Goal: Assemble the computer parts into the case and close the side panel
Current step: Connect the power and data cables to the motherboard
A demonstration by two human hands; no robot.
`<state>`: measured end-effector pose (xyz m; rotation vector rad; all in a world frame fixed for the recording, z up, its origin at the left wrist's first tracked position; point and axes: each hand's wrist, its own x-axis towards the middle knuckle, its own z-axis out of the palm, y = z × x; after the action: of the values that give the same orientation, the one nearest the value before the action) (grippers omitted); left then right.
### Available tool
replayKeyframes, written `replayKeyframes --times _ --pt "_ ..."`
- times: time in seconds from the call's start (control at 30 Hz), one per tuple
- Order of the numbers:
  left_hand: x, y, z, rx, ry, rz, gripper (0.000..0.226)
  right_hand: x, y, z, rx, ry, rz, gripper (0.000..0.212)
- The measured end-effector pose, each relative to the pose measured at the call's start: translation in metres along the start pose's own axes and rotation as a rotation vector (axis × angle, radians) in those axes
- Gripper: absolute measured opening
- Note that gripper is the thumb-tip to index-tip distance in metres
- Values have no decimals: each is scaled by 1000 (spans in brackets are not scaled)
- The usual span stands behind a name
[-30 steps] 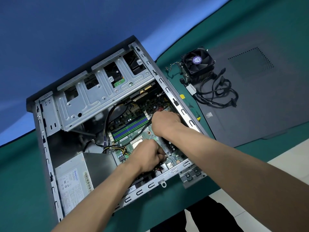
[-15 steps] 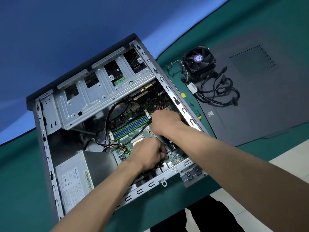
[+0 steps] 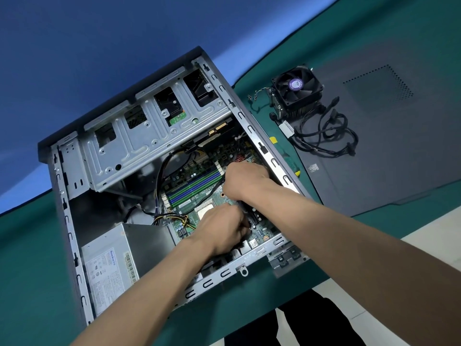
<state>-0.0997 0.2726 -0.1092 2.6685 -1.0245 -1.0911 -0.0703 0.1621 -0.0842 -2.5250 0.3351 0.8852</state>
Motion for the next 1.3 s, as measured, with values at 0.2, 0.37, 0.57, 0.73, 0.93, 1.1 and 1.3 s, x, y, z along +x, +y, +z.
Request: replayKeyframes --times 0.2,0.37,0.57,0.73,0.93,1.1,1.3 --pt "-1 -1 0 -86 2 -34 15 -1 0 -1 13 1 -2 23" --pt "1 -1 1 -99 14 -49 14 -4 -1 -3 7 9 -29 25" --pt "5 0 3 -94 3 -46 10 -7 -2 -4 7 11 -62 17" --pt "8 -4 4 -217 -37 -138 16 -6 -2 -4 9 9 -54 22" --pt "12 -5 2 -238 -53 -149 16 -6 -4 -4 7 -12 -32 19" --pt "7 -13 0 -350 -18 -267 33 -7 -3 -2 11 -28 -22 16" --pt "-8 -17 -10 -276 50 -221 17 -7 -4 -1 5 -59 -59 20"
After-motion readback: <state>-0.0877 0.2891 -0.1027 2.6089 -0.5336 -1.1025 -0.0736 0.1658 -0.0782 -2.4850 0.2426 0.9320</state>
